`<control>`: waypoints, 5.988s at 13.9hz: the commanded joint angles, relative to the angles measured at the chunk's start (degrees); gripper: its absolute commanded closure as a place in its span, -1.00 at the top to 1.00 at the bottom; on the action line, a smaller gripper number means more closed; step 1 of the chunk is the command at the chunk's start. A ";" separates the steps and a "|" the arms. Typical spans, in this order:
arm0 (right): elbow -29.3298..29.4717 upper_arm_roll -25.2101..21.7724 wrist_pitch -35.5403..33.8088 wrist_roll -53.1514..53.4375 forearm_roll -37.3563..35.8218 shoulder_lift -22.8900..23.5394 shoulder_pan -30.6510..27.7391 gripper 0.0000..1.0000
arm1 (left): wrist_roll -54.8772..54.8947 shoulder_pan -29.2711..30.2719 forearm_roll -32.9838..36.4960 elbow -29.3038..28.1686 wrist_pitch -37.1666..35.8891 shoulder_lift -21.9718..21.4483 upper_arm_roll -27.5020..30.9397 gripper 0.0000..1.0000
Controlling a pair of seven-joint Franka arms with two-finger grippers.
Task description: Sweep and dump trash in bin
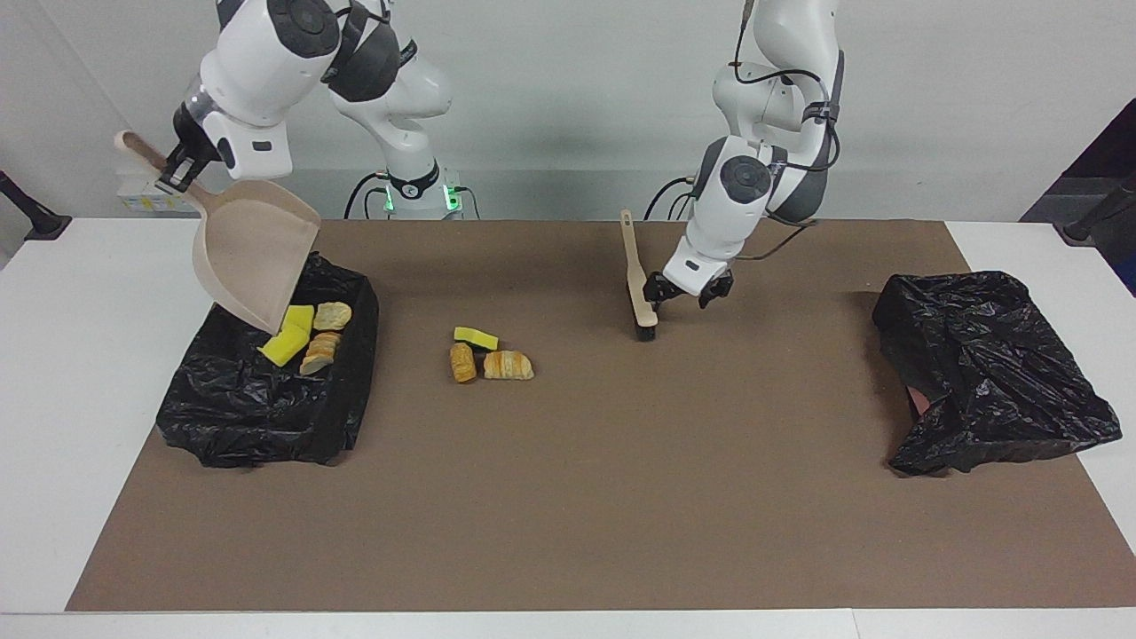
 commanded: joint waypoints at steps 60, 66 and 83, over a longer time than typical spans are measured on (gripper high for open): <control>-17.43 51.00 42.51 131.21 27.36 27.75 -2.61 -1.00 | 0.89 -3.08 6.80 18.75 -3.77 8.99 -3.72 1.00; -15.13 50.91 22.91 125.53 29.02 21.70 -5.68 -1.00 | -4.14 -5.64 6.81 12.96 4.50 9.80 -3.71 1.00; -34.00 16.11 36.56 93.78 41.07 -1.52 -7.36 -1.00 | -1.35 -4.58 12.43 12.86 5.31 9.62 -3.10 -1.00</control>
